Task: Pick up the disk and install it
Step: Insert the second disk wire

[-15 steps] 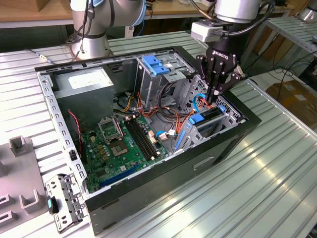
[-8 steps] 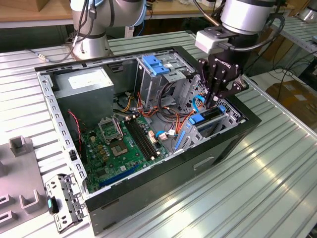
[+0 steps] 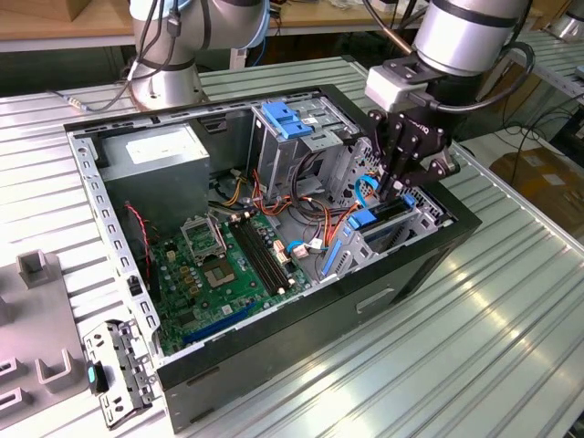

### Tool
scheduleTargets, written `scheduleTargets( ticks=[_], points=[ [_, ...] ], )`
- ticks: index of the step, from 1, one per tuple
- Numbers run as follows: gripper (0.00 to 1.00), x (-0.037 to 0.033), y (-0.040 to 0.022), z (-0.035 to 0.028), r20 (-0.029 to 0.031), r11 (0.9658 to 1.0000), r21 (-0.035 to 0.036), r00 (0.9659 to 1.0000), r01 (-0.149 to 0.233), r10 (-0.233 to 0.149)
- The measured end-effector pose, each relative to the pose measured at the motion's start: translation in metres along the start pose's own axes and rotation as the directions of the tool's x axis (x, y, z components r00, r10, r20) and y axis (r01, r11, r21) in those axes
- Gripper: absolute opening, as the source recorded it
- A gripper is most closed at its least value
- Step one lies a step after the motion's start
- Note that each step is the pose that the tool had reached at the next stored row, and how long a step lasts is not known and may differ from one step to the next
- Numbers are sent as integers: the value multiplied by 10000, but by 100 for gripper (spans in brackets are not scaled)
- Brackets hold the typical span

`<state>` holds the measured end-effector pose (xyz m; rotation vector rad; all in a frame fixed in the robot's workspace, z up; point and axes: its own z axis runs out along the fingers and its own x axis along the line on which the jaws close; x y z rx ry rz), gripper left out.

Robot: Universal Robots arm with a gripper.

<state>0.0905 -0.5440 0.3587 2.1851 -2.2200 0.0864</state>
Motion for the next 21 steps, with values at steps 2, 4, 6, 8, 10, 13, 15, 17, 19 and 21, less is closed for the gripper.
scheduleTargets(
  ticks=[2, 4, 6, 8, 10, 13, 15, 17, 19, 21],
  points=[
    [16, 34, 4, 9, 150, 10000, 28, 9999, -4, 3],
    [16, 66, 9, 18, 318, 10000, 68, 9995, -9, 7],
    [16, 109, 20, 30, 527, 9999, 145, 9986, -18, 10],
    [16, 130, 26, 36, 614, 9998, 186, 9981, -22, 11],
    [16, 151, 33, 43, 713, 9997, 232, 9975, -27, 11],
    [16, 181, 46, 54, 909, 9995, 308, 9959, -37, 9],
    [16, 186, 48, 59, 1029, 9994, 332, 9947, -44, 9],
    [16, 186, 49, 64, 1064, 9994, 337, 9943, -46, 10],
    [16, 191, 50, 70, 1065, 9994, 338, 9943, -47, 11],
    [16, 228, 49, 79, 1081, 9994, 338, 9941, -50, 13]
  ],
)
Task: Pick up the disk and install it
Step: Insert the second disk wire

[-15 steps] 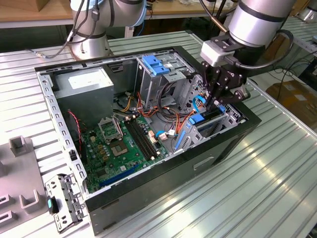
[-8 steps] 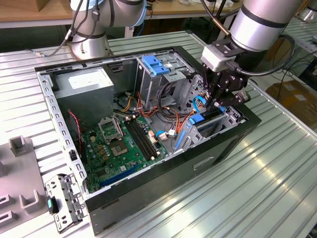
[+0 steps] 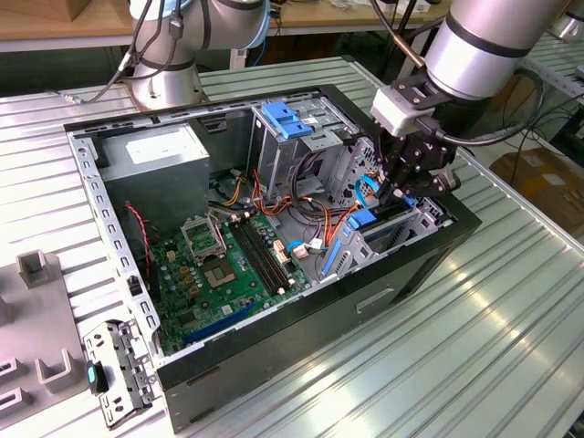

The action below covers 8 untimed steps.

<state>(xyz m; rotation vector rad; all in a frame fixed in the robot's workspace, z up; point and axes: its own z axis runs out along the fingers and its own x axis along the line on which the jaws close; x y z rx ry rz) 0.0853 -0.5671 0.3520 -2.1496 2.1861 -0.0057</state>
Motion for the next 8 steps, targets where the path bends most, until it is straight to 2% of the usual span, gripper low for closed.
scheduleTargets(
  ticks=[1, 4, 5, 6, 8],
  points=[
    [16, 17, -1, 1, 18, 10000, 0, 10000, -4, 4],
    [16, 29, -1, 4, 150, 10000, -1, 9999, -58, 58],
    [16, 34, -1, 5, 262, 10000, -1, 9996, -98, 98],
    [16, 40, -1, 6, 346, 9999, -3, 9993, -131, 131],
    [16, 69, -2, 8, 441, 9998, -4, 9988, -188, 188]
  ],
)
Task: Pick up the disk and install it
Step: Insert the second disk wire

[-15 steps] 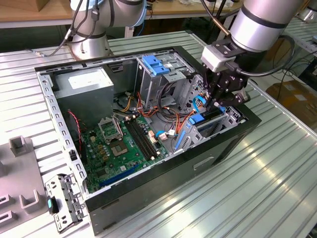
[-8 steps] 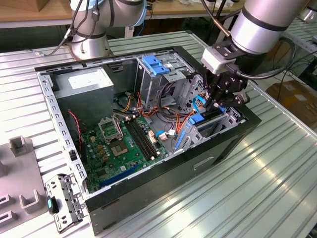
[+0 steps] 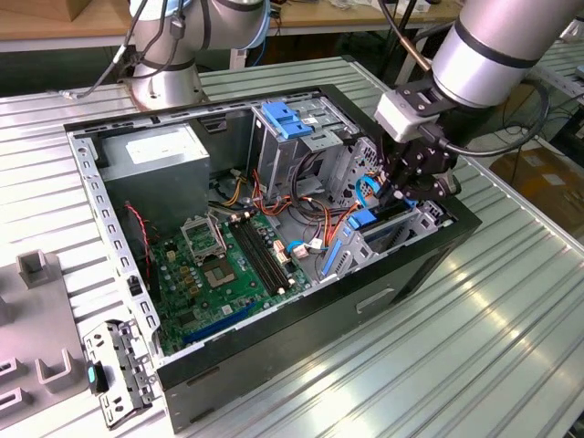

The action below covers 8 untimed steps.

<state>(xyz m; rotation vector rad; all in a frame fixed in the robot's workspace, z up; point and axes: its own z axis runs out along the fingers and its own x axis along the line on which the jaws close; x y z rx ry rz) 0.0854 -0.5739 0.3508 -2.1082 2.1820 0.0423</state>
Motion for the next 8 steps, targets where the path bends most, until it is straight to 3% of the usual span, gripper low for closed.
scheduleTargets(
  ticks=[8],
  points=[
    [16, 21, -7, 9, -6, 9999, 12, 9999, -122, 122]
  ],
)
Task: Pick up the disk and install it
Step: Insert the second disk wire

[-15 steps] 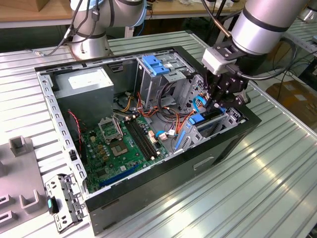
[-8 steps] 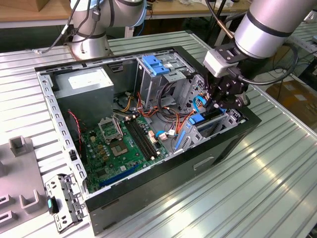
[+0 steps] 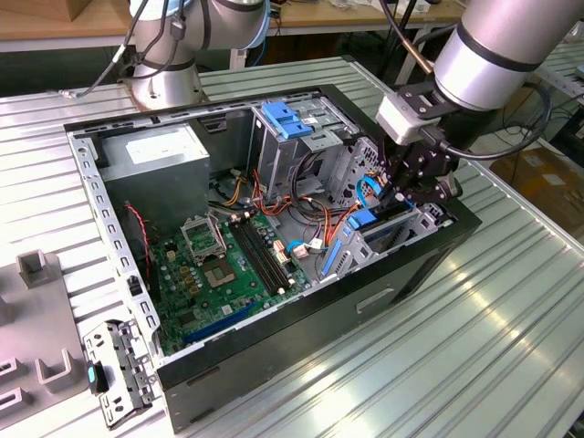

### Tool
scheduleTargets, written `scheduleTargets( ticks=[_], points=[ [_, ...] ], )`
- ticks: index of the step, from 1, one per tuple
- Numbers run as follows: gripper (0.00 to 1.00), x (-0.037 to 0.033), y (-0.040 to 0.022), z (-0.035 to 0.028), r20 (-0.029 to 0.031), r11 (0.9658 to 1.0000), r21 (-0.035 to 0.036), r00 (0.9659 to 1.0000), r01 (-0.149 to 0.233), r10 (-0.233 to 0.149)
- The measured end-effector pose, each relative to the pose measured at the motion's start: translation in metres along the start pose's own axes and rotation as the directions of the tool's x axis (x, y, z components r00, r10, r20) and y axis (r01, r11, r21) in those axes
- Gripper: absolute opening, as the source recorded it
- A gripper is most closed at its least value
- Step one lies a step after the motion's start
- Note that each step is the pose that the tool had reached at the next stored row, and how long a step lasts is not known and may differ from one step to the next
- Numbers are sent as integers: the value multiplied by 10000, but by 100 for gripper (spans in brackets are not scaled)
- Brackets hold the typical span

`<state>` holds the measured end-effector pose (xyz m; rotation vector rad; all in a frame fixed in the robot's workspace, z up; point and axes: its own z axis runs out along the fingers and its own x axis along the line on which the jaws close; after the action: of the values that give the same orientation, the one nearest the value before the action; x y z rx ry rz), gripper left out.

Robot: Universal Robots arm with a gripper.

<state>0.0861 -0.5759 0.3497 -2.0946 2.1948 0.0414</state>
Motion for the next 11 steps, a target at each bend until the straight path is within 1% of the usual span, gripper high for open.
scheduleTargets(
  ticks=[11],
  points=[
    [16, -11, -7, 33, 17, 10000, -6, 10000, 56, -56]
  ],
)
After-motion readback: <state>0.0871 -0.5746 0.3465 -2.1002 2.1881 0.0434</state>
